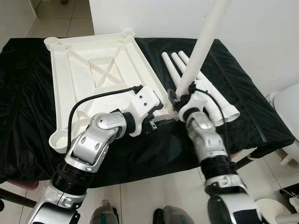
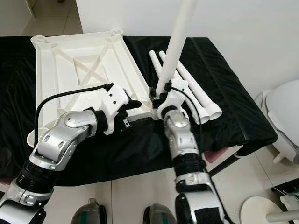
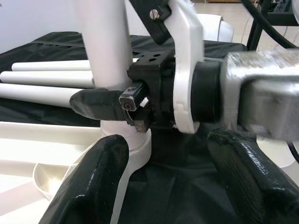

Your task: Building children table

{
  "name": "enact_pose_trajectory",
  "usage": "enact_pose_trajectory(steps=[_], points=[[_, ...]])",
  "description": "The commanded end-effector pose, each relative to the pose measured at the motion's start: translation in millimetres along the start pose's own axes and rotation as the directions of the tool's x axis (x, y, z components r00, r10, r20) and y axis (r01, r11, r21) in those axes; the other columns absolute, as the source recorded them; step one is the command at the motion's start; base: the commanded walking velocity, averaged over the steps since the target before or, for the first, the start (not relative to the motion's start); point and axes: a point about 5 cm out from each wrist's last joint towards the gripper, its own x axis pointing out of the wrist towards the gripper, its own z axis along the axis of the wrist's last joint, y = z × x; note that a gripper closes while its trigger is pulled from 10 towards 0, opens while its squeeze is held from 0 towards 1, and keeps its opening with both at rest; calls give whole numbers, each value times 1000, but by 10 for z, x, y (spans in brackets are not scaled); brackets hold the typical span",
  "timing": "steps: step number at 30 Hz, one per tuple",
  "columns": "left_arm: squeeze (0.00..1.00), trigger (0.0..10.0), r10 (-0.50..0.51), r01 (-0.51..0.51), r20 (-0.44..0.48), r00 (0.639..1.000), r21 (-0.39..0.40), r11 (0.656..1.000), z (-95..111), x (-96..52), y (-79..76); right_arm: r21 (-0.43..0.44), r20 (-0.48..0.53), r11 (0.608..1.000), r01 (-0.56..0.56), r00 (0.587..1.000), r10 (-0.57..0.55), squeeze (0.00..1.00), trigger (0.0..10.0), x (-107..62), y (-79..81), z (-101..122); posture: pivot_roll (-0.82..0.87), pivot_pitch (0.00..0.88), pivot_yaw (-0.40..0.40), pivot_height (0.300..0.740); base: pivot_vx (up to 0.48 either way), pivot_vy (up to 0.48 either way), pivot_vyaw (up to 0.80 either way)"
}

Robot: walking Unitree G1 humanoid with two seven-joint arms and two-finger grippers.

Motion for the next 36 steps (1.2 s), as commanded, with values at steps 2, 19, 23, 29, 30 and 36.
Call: enact_pose_trajectory(steps=[2,19,23,29,30,36], points=[[0,10000,-4,4,10,1000,8,1000,29,-4,-28,11,-24,999,43,999,-43,0,0,-34,2,-45,-32,0,-55,740,0,0,0],[0,10000,6,-6,10,1000,9,1000,21,6,-9,13,5,998,-54,999,54,1000,10000,-51,-216,61,-45,0,-56,740,0,0,0],[0,10000,9,-9,9,1000,11,1000,19,9,-1,-6,18,996,-87,996,87,1000,10000,-47,-254,79,-42,0,-54,740,0,0,0],[0,10000,7,-7,7,1000,13,1000,19,5,12,-53,6,971,-232,973,232,0,10000,-29,-318,105,-46,0,-45,740,0,0,0],[0,10000,6,-6,6,1000,15,1000,18,7,17,-76,-4,951,-299,954,300,0,10000,-27,-354,104,-49,0,-40,740,0,0,0],[0,10000,-7,7,0,1000,20,1000,12,15,16,-122,-39,892,-435,900,434,0,10000,-31,-489,89,-51,0,-31,740,0,0,0]])
